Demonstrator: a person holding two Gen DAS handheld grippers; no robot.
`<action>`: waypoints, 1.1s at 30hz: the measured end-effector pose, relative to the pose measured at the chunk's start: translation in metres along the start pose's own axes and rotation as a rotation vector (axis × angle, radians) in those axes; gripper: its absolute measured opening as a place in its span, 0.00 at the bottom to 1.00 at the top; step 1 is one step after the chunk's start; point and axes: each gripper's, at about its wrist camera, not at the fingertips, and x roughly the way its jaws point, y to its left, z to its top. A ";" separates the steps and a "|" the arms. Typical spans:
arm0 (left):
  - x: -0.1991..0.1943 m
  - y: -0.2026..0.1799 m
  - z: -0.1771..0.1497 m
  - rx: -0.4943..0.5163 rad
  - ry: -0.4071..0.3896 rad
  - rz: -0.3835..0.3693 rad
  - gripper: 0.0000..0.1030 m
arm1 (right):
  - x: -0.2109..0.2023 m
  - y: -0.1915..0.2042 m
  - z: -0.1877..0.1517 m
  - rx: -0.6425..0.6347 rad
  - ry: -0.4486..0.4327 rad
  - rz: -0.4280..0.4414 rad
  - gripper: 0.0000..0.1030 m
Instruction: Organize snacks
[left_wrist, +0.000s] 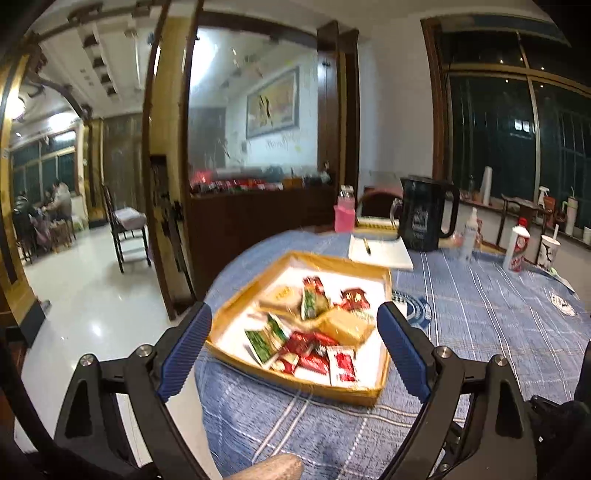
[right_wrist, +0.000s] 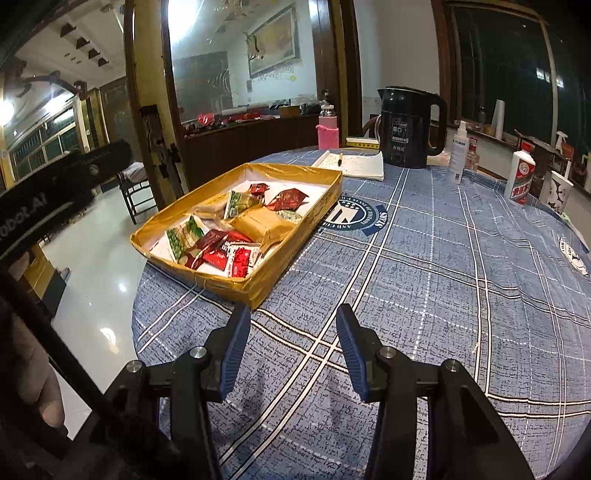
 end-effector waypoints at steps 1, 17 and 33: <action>0.003 -0.001 -0.001 0.002 0.018 -0.005 0.88 | 0.002 0.000 0.000 -0.001 0.005 -0.001 0.47; 0.038 0.005 -0.023 0.014 0.168 -0.041 0.88 | 0.026 0.014 -0.003 -0.069 0.070 -0.051 0.49; 0.060 0.017 -0.031 -0.006 0.234 -0.042 0.89 | 0.043 0.027 -0.002 -0.110 0.116 -0.063 0.51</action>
